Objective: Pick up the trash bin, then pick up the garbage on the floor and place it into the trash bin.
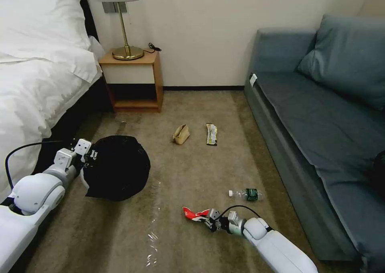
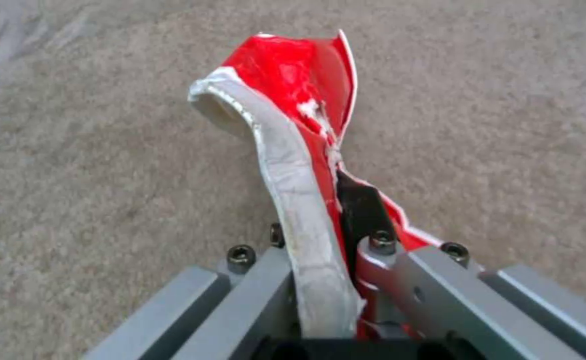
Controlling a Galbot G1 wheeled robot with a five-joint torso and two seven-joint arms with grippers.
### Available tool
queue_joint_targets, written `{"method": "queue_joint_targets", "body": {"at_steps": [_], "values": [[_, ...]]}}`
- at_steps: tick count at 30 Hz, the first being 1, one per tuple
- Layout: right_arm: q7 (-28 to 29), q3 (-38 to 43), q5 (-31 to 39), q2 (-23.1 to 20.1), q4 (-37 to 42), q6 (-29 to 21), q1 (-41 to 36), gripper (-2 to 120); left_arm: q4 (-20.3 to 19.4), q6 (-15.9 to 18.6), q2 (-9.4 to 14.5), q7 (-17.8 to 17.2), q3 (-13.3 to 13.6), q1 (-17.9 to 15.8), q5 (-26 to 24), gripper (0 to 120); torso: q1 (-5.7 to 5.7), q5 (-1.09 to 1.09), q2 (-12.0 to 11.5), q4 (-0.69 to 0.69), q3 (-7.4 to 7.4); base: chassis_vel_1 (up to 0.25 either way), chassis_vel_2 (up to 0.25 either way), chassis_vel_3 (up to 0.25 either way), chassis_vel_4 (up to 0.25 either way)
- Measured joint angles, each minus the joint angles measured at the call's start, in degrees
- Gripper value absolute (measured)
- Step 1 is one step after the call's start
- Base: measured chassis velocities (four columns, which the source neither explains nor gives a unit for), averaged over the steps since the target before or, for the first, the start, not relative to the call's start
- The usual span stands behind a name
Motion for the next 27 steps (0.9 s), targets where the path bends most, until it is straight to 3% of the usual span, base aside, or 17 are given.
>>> {"method": "queue_joint_targets", "body": {"at_steps": [8,16,27], "values": [[-0.1,2.7,2.8,-4.1,6.1,-0.8,-0.5,0,0.6,-0.4,-0.6,0.2,1.0,-0.6,0.4,5,0.0,0.0,0.0,0.0,0.0,0.0,0.0,0.0,0.0],[-0.2,8.7,13.1,-13.7,20.6,-3.1,0.2,0,1.6,-1.0,-2.3,0.5,3.7,-3.5,0.3,5,0.0,0.0,0.0,-0.01,0.0,0.0,0.0,0.0,0.0],[-0.2,12.0,20.3,-17.4,31.3,-6.4,1.0,0,2.7,-2.9,-5.9,1.2,6.8,-6.6,-0.1,5,0.0,0.0,0.0,-0.01,0.0,0.0,0.0,0.0,0.0]]}}
